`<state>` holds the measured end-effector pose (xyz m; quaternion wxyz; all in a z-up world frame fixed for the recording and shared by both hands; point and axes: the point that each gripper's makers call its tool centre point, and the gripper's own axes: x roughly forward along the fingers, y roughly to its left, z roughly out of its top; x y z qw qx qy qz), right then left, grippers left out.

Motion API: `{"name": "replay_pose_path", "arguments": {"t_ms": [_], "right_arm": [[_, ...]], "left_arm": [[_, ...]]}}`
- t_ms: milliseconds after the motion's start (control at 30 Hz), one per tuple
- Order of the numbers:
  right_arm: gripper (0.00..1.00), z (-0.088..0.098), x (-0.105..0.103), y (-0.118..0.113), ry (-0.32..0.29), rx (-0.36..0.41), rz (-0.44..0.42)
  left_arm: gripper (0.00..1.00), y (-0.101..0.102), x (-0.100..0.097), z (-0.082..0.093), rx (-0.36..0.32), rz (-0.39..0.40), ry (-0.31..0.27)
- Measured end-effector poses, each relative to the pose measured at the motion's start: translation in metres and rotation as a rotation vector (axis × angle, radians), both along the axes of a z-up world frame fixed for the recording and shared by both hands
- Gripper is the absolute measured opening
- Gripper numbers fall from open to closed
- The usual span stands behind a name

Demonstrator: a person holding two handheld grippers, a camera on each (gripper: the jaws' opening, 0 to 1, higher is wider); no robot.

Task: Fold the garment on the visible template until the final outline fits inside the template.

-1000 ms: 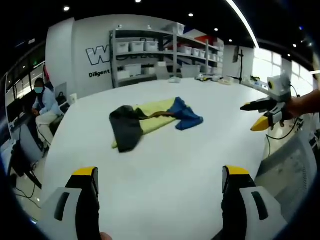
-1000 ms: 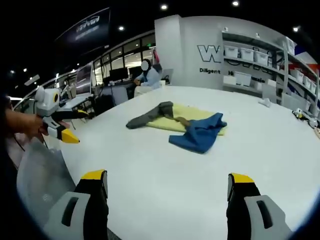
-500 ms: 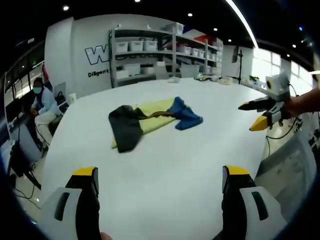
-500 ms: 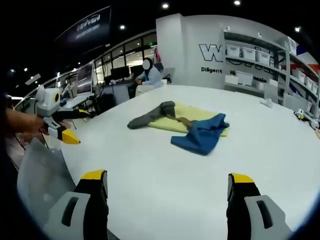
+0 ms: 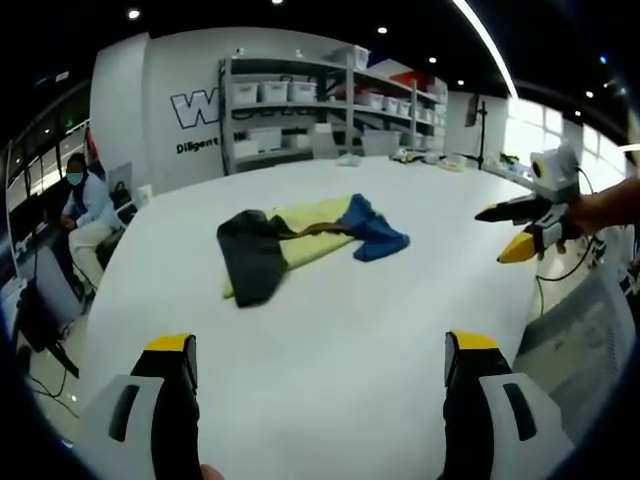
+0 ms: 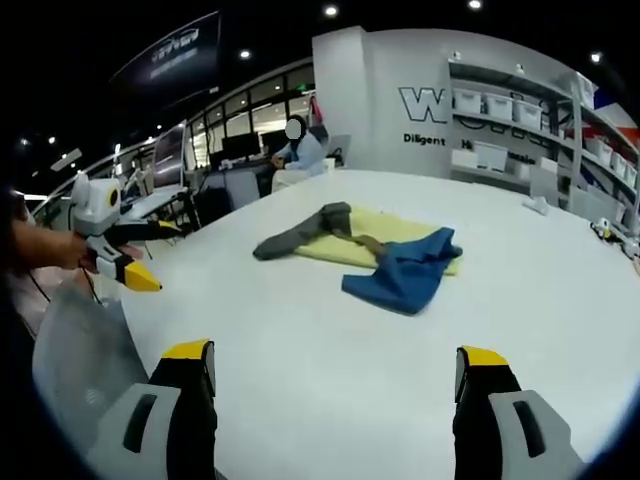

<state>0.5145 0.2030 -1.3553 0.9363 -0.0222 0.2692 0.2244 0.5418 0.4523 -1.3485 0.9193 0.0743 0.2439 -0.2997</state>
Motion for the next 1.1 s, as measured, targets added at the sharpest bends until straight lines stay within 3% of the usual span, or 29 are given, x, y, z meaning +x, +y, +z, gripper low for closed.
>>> {"name": "replay_pose_path", "arguments": {"t_ms": [600,1100], "right_arm": [[0.99,-0.006,0.003,-0.004,0.014,0.002,0.007],[0.98,-0.002,0.021,-0.005,0.01,0.005,0.015]], "left_arm": [[0.99,-0.003,0.009,0.003,0.007,-0.005,-0.008],[0.99,-0.013,0.027,0.008,0.019,-0.027,-0.016]]}}
